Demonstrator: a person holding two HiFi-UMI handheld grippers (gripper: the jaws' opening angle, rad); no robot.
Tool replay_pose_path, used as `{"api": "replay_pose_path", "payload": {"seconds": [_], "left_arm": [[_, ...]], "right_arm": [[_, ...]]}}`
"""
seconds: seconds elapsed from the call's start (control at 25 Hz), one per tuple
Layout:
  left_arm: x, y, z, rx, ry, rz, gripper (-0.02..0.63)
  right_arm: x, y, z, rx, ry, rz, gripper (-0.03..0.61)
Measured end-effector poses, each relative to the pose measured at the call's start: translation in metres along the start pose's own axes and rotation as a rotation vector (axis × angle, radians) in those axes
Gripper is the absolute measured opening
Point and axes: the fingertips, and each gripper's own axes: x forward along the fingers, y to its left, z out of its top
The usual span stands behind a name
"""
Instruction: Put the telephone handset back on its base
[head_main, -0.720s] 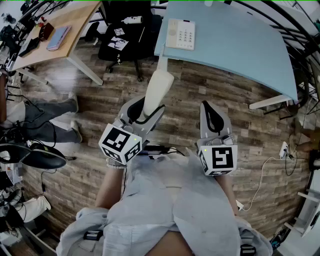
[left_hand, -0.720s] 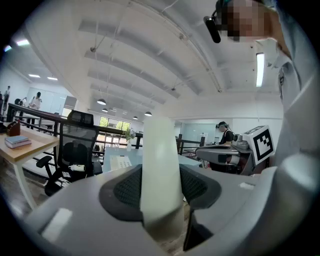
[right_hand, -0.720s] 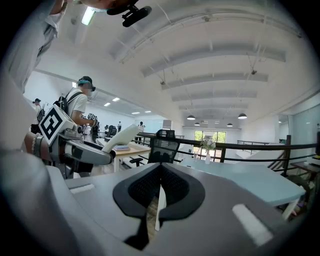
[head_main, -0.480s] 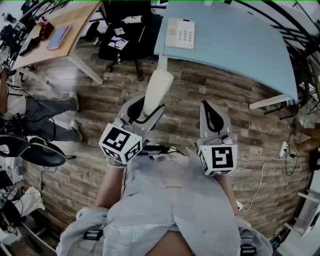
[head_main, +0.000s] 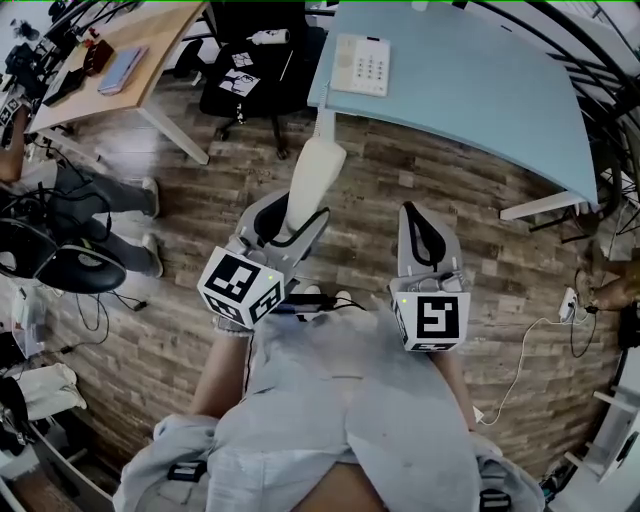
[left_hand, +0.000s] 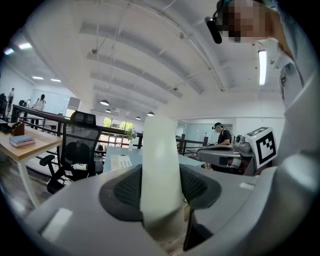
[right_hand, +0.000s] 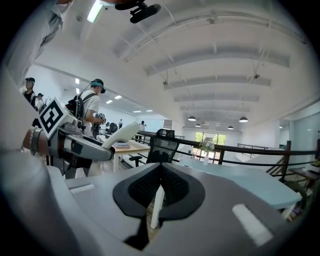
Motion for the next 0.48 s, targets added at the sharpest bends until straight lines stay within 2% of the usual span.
{"api": "replay_pose_path", "payload": {"seconds": [0.48], "left_arm": [[0.003, -0.026, -0.010, -0.001, -0.013, 0.033, 0.215]], "right_arm": [[-0.017, -0.013, -0.011, 0.010, -0.020, 0.041, 0.006]]}}
